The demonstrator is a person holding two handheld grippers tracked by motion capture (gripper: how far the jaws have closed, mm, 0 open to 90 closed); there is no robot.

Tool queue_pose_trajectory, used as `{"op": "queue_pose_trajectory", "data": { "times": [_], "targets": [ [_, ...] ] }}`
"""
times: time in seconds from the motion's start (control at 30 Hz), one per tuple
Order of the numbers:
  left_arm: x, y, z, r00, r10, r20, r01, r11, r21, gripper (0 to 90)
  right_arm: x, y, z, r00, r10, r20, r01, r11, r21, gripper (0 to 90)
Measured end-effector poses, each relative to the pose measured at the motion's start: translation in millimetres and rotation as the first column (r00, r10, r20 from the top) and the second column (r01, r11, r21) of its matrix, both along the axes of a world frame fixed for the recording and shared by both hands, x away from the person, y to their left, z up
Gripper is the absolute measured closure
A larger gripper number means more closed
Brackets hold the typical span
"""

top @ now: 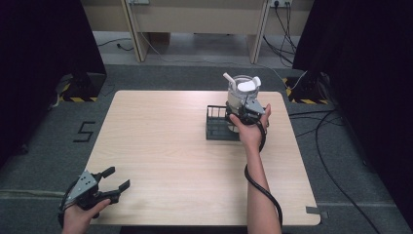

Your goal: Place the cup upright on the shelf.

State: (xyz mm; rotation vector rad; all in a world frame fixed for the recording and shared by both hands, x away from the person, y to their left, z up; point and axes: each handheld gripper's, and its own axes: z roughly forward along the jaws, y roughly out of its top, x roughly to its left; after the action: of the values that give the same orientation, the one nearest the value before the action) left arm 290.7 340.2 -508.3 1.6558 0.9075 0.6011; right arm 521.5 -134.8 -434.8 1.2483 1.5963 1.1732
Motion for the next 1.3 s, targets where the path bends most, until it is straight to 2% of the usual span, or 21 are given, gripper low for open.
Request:
{"op": "queue_pose_trajectory", "data": {
  "times": [0.17,0.23,0.4,0.57,0.83,1.07,1.3],
  "targets": [
    [0.0,0.2,0.0,1.0000,0.001,0.000,-0.001,1.0000,0.000,18.3,-1.8,0.3,-2.8,1.0000,-0.009,0.000,0.009,1.000,0.025,7.4],
    [0.0,0.1,0.0,1.0000,0.001,-0.001,-0.001,1.0000,0.001,18.3,-4.5,0.1,-4.1,0.9999,-0.013,0.002,0.013,1.000,0.012,7.1],
    [0.0,-0.3,0.1,1.0000,0.000,0.002,0.000,1.0000,0.001,18.3,-9.1,-0.9,-4.0,0.9998,-0.017,0.003,0.017,1.000,0.024,7.2],
    [0.0,-0.1,0.2,1.0000,0.001,0.001,-0.001,1.0000,0.001,18.3,-12.4,-0.7,-3.3,0.9998,-0.021,0.004,0.021,1.000,0.015,7.7],
    [-0.1,-0.3,0.5,1.0000,-0.001,0.003,0.001,1.0000,0.003,18.3,-20.0,-5.2,-1.2,0.9995,-0.017,-0.027,0.017,1.000,0.015,6.0],
    [-0.1,-0.3,0.4,1.0000,0.000,0.003,0.000,1.0000,0.003,18.2,-27.2,-7.3,1.4,0.9995,-0.009,-0.029,0.009,1.000,0.015,8.2],
    [-0.2,-0.4,0.6,1.0000,0.000,0.003,0.000,1.0000,0.004,18.2,-35.3,-13.6,5.2,0.9985,0.011,-0.053,-0.010,1.000,0.016,8.6]
  ]
}}
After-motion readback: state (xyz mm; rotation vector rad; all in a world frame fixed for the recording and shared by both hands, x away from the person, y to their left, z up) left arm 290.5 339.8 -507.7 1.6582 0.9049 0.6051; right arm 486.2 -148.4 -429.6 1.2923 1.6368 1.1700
